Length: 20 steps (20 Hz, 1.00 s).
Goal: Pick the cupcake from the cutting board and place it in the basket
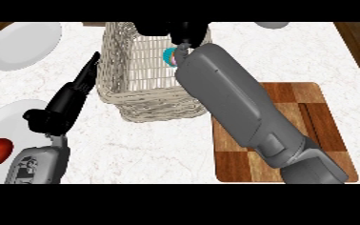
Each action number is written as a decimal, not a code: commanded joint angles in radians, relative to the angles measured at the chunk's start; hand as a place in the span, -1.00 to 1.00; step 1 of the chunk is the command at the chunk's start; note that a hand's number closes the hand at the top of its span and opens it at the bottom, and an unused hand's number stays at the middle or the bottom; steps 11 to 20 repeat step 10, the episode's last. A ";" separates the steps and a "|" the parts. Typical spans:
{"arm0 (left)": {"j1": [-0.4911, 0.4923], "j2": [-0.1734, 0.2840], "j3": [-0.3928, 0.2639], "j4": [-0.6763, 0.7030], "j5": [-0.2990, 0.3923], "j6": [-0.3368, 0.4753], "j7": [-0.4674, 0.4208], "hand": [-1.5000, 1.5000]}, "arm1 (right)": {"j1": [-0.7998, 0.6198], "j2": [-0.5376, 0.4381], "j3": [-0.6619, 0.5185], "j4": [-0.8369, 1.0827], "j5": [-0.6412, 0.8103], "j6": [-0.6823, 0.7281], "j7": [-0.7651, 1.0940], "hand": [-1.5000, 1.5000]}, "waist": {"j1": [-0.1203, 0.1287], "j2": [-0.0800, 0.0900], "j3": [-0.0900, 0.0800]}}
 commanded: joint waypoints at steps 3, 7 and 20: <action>0.009 0.019 0.025 -0.013 0.020 -0.016 0.009 0.00 | 0.013 0.001 -0.107 -0.029 -0.122 -0.028 -0.148 -1.00 | -0.004 0.000 0.000; 0.033 0.038 0.038 -0.029 0.038 -0.041 0.013 0.00 | -0.056 -0.020 -0.211 -0.068 -0.172 -0.021 -0.047 -1.00 | -0.010 -0.003 0.000; 0.033 0.030 0.041 0.010 0.023 -0.029 -0.029 0.00 | 0.015 -0.071 -0.247 -0.169 -0.242 0.089 -0.040 -1.00 | -0.027 -0.005 0.000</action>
